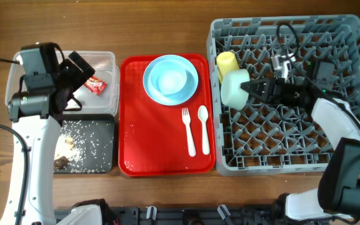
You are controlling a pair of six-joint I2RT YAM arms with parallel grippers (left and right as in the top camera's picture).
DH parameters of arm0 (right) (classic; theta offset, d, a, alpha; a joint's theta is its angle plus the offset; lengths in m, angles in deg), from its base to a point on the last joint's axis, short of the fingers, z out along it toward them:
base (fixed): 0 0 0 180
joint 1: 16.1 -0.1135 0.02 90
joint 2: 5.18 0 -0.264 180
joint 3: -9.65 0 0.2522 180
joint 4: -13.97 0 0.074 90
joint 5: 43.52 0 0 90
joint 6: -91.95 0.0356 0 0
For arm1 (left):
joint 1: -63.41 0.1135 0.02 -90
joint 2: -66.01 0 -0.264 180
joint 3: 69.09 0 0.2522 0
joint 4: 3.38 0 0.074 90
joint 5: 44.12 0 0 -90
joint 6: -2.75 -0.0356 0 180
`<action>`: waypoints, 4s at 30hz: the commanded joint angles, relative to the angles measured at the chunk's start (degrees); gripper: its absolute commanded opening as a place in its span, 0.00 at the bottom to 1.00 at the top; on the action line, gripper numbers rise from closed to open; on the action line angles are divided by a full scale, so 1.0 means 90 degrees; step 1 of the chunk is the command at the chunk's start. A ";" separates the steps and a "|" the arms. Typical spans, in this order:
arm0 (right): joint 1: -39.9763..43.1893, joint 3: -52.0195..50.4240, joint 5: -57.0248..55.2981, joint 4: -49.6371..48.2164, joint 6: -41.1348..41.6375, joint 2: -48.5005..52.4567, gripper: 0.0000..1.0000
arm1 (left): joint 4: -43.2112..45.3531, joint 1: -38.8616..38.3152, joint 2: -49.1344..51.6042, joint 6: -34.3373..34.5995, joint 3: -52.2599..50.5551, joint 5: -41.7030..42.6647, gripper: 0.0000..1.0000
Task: Sort waste into correct bins and load items into the dishwasher rack
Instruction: 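Place the green bowl in the rack beside the yellow cup, then reach the right gripper to the light-blue bowl and grasp its rim, then carry the light-blue bowl into the rack and release it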
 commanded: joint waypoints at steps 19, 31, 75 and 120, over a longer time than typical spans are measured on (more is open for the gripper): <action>0.1168 0.0223 -0.1214 -0.0012 0.0646 -0.0243 0.45 | 0.0015 0.0019 0.0000 0.0058 0.0061 0.0005 1.00; -0.1479 0.2521 -0.6594 0.2841 -0.0792 -0.1649 0.50 | 0.0015 0.0019 0.0000 0.0058 0.0061 0.0005 1.00; -0.6040 0.3810 -0.9228 0.1168 -0.2973 0.2905 0.30 | 0.0015 0.0019 0.0000 0.0058 0.0061 0.0005 1.00; -0.1324 0.3393 -0.0143 0.5010 -0.1129 -0.1268 0.04 | 0.0015 0.0019 0.0000 0.0058 0.0061 0.0005 1.00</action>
